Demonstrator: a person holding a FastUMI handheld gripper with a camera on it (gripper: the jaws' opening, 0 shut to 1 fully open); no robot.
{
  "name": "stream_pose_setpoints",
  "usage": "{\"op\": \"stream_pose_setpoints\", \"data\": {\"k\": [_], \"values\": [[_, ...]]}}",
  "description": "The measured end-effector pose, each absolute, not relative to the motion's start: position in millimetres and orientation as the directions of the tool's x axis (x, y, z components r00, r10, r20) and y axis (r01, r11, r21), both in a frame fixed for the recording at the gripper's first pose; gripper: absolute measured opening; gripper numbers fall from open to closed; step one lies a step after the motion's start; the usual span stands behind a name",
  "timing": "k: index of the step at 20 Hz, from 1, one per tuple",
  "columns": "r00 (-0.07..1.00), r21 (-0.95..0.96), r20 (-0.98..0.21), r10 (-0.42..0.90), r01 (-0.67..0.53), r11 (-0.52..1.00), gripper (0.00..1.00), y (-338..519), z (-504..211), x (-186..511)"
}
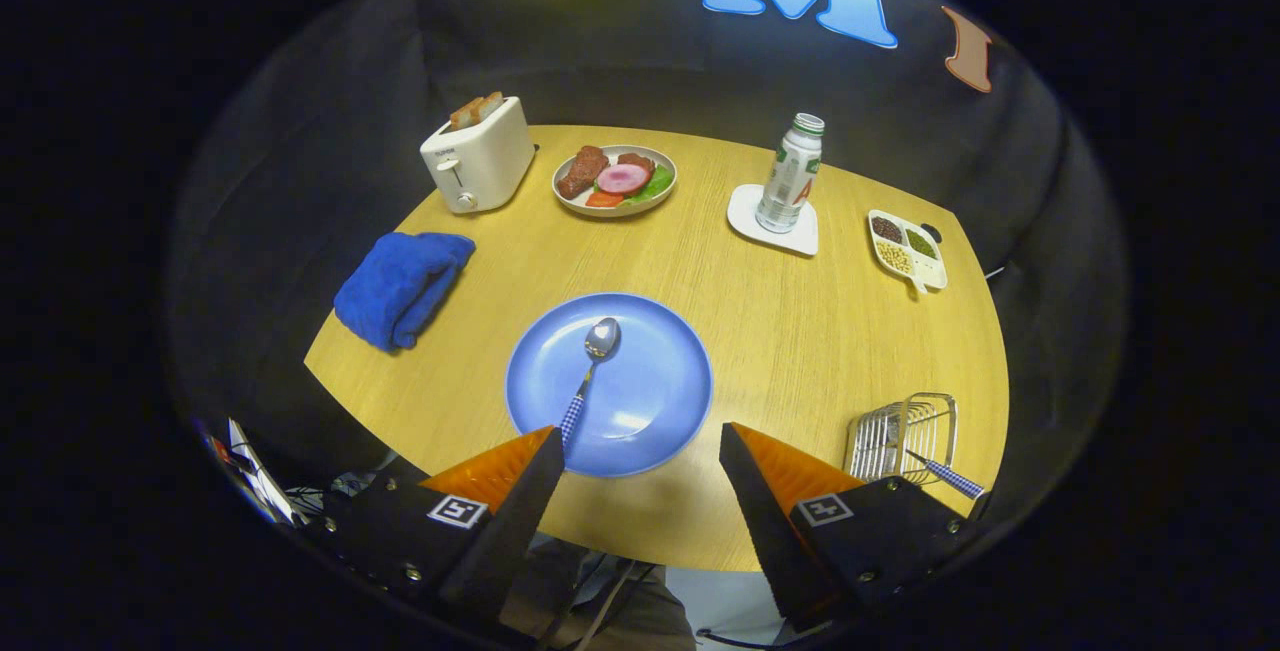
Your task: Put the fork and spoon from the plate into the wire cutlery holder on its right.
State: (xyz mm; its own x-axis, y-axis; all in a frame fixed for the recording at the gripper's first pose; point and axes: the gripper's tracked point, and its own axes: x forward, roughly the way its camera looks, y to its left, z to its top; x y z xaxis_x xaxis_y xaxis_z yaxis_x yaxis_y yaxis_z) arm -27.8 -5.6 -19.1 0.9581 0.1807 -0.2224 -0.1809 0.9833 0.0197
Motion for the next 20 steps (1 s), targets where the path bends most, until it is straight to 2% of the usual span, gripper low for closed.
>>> {"op": "stream_pose_setpoints", "data": {"k": [4,9,20], "values": [[0.950,0.020,-0.230,0.210,-0.212,0.977,0.96,22.8,-23.5,-19.8],[0.970,0.060,-0.164,0.179,-0.171,0.983,0.96,33.0,-19.7,-4.8],[0.933,0.051,-0.335,0.130,-0.120,0.991,0.97,51.9,-69.2,40.5]]}}
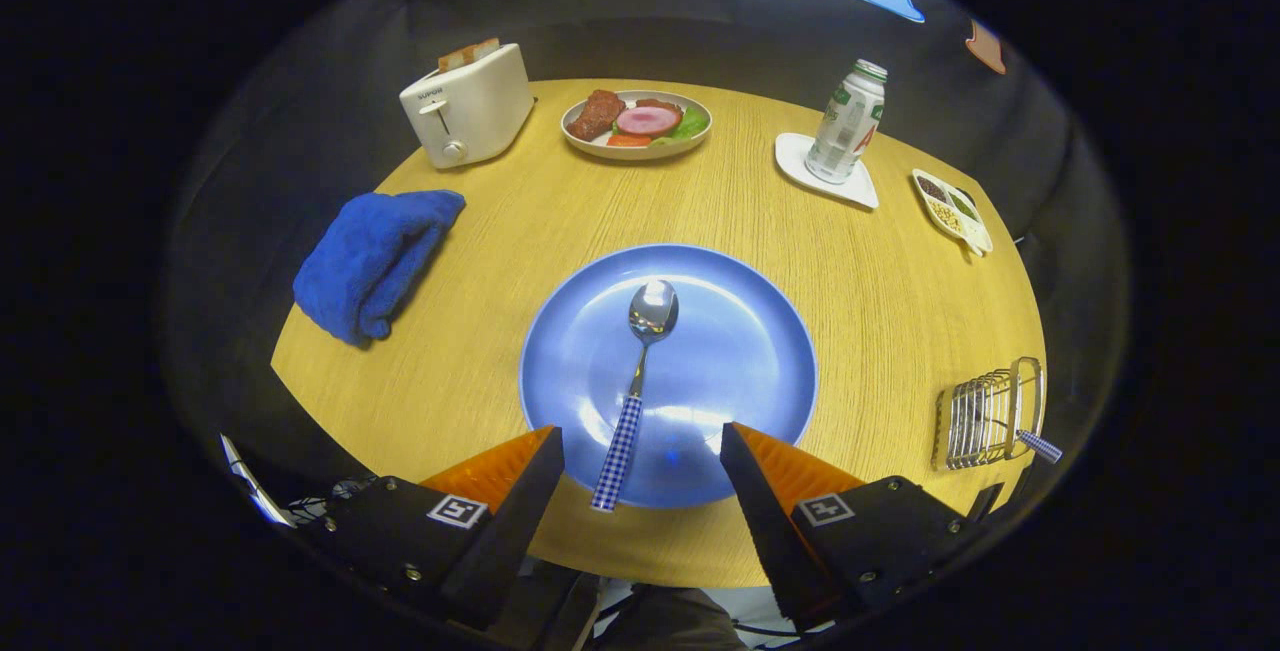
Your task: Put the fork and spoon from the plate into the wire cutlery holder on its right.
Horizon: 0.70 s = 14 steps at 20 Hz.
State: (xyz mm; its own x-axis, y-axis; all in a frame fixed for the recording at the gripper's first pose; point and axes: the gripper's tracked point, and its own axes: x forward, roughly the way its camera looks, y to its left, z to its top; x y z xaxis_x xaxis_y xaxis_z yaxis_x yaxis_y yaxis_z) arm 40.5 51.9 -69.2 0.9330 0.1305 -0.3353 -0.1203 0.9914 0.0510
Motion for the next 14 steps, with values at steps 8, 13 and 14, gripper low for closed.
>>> {"op": "stream_pose_setpoints", "data": {"k": [8,13,14], "values": [[0.877,0.071,-0.451,0.167,-0.152,0.986,0.71,59.0,-98.6,60.7],[0.861,0.045,-0.478,0.175,-0.175,0.984,0.55,58.8,-99.3,63.5],[0.856,0.041,-0.485,0.178,-0.181,0.983,0.55,58.9,-99.9,64.2]]}}
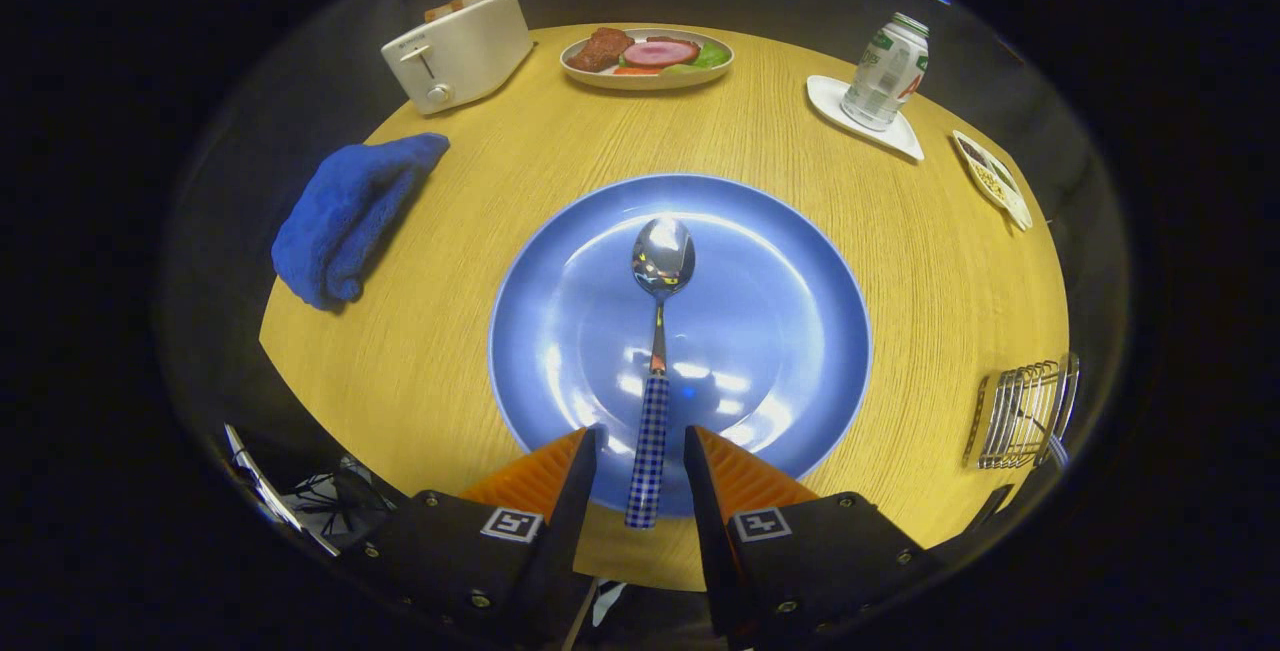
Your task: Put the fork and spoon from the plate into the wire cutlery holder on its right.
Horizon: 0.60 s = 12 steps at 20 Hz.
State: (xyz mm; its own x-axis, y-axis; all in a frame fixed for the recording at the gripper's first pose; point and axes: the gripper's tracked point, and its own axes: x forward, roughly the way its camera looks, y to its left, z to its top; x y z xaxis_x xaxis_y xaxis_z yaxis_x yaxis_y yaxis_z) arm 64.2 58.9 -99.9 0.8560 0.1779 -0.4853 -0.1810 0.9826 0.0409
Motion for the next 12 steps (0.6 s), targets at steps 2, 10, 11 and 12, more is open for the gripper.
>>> {"op": "stream_pose_setpoints", "data": {"k": [2,10,11,12], "values": [[0.846,0.020,-0.504,0.173,-0.188,0.982,0.55,58.7,-101.9,64.9],[0.830,-0.001,-0.527,0.183,-0.216,0.976,0.06,58.2,-101.4,67.1],[0.825,-0.013,-0.533,0.185,-0.227,0.974,0.06,58.2,-101.5,66.9],[0.823,-0.020,-0.537,0.188,-0.235,0.972,0.06,57.7,-99.9,65.8]]}}
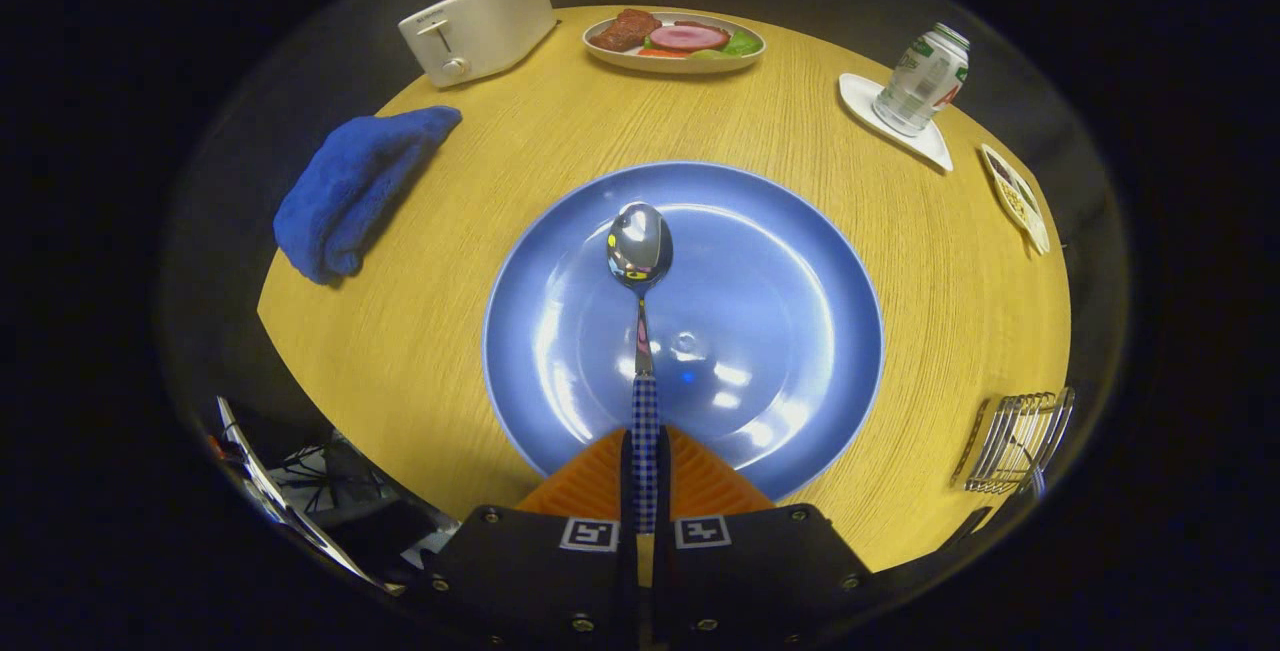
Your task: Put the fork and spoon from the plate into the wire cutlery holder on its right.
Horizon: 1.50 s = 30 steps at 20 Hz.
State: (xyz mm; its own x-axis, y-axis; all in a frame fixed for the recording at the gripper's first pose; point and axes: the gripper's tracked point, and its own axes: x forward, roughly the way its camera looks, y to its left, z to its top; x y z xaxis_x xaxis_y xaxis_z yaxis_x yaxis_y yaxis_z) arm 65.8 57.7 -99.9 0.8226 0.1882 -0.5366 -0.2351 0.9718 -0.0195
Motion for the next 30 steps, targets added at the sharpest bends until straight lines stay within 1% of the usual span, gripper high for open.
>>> {"op": "stream_pose_setpoints", "data": {"k": [6,10,13,17,19,25,30], "values": [[0.830,-0.056,-0.519,0.203,-0.271,0.961,0.06,48.2,-74.4,46.0],[0.800,-0.048,-0.555,0.228,-0.304,0.951,0.06,39.3,-75.3,21.2],[0.792,-0.045,-0.578,0.195,-0.270,0.962,0.06,20.3,-78.6,4.8],[0.801,-0.066,-0.581,0.143,-0.222,0.973,0.06,-14.4,-74.2,-17.3],[0.798,-0.033,-0.584,0.146,-0.203,0.979,0.06,-30.3,-75.2,-31.5],[0.817,0.025,-0.571,0.086,-0.087,0.996,0.06,-76.3,-69.8,-64.0],[0.830,0.055,-0.556,0.043,-0.015,0.998,0.06,-112.5,-66.4,-82.8]]}}
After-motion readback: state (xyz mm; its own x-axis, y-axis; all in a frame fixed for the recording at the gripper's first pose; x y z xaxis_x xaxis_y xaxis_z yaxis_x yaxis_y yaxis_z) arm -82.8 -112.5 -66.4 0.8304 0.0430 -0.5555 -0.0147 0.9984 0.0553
